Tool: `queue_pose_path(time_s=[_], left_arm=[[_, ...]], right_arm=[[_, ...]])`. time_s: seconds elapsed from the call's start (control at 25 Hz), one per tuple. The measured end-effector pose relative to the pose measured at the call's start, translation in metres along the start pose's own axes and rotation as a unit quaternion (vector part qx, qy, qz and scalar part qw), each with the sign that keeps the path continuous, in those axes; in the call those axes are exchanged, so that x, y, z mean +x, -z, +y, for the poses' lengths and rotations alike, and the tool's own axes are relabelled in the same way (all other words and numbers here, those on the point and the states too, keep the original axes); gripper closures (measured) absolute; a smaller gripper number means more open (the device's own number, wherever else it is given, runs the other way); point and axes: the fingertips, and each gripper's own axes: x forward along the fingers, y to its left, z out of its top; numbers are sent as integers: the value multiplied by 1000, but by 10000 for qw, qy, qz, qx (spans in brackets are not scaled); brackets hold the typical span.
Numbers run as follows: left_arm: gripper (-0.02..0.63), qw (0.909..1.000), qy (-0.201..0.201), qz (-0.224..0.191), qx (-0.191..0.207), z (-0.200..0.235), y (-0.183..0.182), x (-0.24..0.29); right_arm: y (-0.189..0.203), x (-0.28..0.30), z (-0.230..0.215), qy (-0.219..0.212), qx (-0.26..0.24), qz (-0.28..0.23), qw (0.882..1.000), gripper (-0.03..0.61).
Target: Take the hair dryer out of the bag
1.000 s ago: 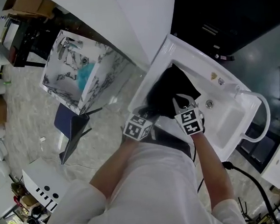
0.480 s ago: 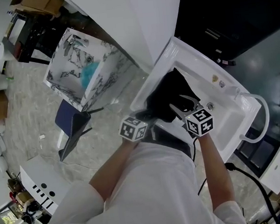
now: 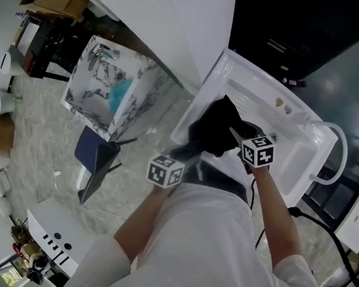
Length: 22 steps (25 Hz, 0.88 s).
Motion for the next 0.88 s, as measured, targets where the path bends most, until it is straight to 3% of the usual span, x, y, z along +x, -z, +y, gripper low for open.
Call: queue_pose_path(time_s=[0.12, 0.36, 0.6, 0.72, 0.88], left_arm=[[402, 9998, -58, -85, -183, 6, -2, 0], [402, 9978, 19, -326, -584, 9, -8, 3], [402, 9917, 376, -498, -1128, -1, -11, 0], [402, 9844, 527, -664, -1545, -5, -11, -4], [402, 9756, 598, -866, -1926, -2, -9, -10]], right_arm=[[1, -4, 9, -77, -198, 175, 9996, 383], [25, -18, -4, 377, -716, 985, 9918, 383], [45, -21, -18, 763, -912, 1389, 9831, 387], [52, -13, -21, 888, -1307, 1606, 9743, 390], [57, -8, -5, 710, -1640, 1835, 9666, 424]])
